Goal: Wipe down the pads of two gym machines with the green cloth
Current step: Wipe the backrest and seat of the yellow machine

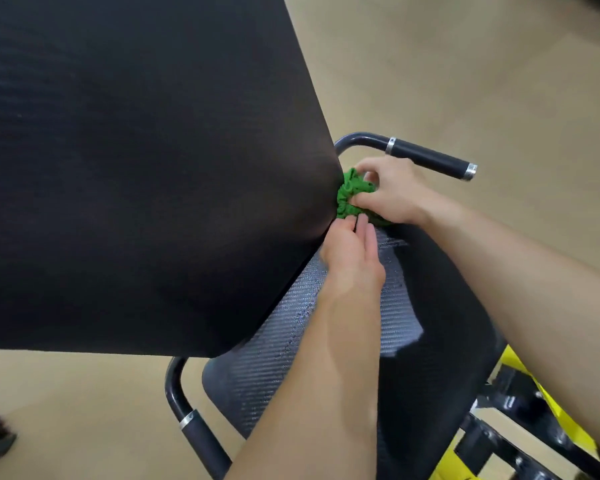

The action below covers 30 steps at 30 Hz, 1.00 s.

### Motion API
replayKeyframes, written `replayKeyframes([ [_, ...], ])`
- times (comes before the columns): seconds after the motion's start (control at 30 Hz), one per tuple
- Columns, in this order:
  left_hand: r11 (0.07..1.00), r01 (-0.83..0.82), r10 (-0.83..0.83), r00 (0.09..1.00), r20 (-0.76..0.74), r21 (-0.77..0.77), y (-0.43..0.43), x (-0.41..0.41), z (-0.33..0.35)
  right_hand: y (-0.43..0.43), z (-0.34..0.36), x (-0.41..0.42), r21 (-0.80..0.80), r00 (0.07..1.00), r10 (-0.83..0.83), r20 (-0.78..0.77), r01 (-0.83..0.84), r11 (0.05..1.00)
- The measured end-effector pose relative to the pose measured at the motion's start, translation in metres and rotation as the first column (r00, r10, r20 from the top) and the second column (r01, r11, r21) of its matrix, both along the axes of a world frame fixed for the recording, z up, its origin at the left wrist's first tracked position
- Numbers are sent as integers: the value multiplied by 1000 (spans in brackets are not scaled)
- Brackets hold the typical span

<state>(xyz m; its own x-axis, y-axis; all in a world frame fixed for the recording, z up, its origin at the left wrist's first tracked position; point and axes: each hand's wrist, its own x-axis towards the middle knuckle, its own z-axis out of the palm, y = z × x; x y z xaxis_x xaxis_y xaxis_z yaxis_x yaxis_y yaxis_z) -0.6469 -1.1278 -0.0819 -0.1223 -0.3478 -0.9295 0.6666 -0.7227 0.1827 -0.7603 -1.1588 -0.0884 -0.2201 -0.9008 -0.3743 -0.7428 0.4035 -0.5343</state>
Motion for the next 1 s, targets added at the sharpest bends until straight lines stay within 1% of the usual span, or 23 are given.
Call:
replayKeyframes([
  [0.1,999,-47,47,996,71,1,2,-5,1,1,5,-1,77,999,-19,26,17,997],
  [0.2,999,-36,34,990,136,13,1,-8,3,-3,9,3,203,989,-72,133,44,978],
  [0.23,999,-35,31,988,149,22,1,-9,2,-3,8,6,223,983,-96,156,60,973],
  [0.27,999,-36,31,987,158,30,1,-10,2,-4,7,9,231,986,-98,132,66,971],
  [0.37,999,-23,15,981,191,41,3,-9,1,-4,6,20,186,998,-52,-44,60,981],
  [0.4,999,-14,4,979,203,44,4,-7,0,-1,7,24,176,996,-67,-65,78,981],
  [0.57,999,16,-26,973,228,48,9,2,1,14,5,36,163,975,-223,3,220,962],
  [0.67,998,68,-67,965,255,6,13,8,4,21,4,44,170,952,-303,51,290,942],
  [0.87,969,212,-174,949,262,-125,23,20,9,34,4,60,180,918,-384,99,363,914],
  [1.0,965,230,-190,945,267,-128,37,33,4,42,-1,72,213,912,-394,114,365,906],
])
